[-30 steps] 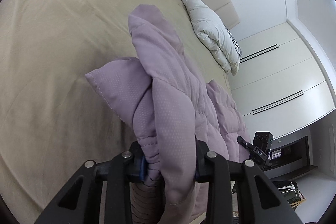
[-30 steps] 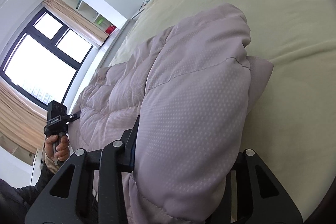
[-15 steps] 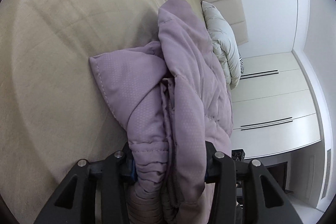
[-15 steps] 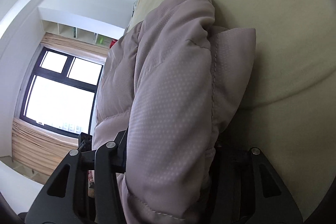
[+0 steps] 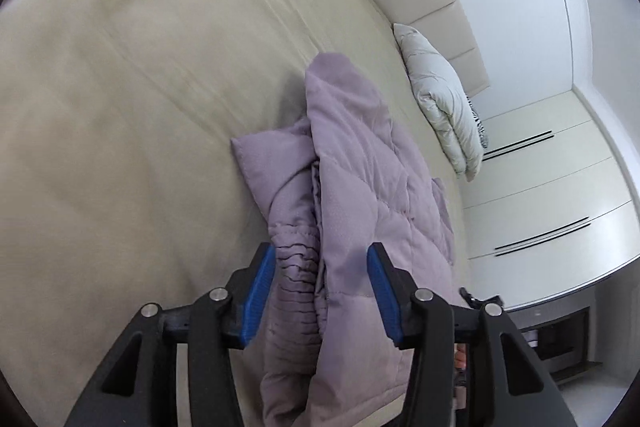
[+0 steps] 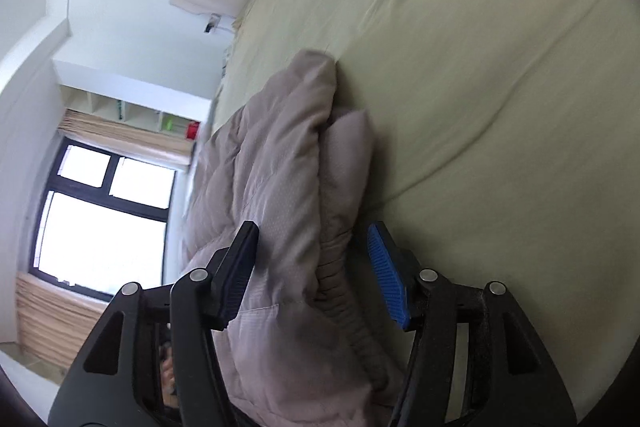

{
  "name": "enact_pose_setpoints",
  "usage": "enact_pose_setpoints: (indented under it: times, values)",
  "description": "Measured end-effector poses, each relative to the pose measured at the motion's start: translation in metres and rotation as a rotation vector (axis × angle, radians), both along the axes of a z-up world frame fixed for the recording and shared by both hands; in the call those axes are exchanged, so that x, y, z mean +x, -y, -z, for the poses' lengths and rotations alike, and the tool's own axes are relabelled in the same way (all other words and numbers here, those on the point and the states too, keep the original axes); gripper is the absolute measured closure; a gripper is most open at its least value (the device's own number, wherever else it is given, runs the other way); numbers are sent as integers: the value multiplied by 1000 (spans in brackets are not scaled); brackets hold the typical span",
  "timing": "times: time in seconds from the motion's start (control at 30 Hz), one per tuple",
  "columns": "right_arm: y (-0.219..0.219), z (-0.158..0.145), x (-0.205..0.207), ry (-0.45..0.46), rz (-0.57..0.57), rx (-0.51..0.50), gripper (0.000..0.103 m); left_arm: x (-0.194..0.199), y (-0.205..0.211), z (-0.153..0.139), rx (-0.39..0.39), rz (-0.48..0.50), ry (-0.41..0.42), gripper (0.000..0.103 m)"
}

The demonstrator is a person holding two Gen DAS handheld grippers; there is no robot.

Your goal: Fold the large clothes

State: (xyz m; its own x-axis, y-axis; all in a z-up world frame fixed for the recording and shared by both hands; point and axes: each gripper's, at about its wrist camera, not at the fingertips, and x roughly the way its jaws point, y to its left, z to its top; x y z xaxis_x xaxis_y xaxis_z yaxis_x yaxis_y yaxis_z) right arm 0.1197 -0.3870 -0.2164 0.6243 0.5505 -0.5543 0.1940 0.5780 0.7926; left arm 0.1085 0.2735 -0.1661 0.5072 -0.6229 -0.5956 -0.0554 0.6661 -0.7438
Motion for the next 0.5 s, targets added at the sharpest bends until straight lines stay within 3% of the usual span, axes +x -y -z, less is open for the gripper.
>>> enact_pose_setpoints:
  times: [0.1,0.23,0.33,0.43,0.5]
  values:
    - [10,-36,11,16,36,-82,48,-6,-9,-42,96,-67,93,53]
    - [-49,-82,53,128,-149,-40,48,30,53,-73,131,61,187,53]
    - [-128,-85,92,129,-314,34,48,81,121,-65,141,163,162,53]
    - [-191,-65,129,45,-350,35,48,123,170,-41,199,199,94,53]
    - [-217,-55,148,12,-349,2,48,143,180,-27,233,182,63,53]
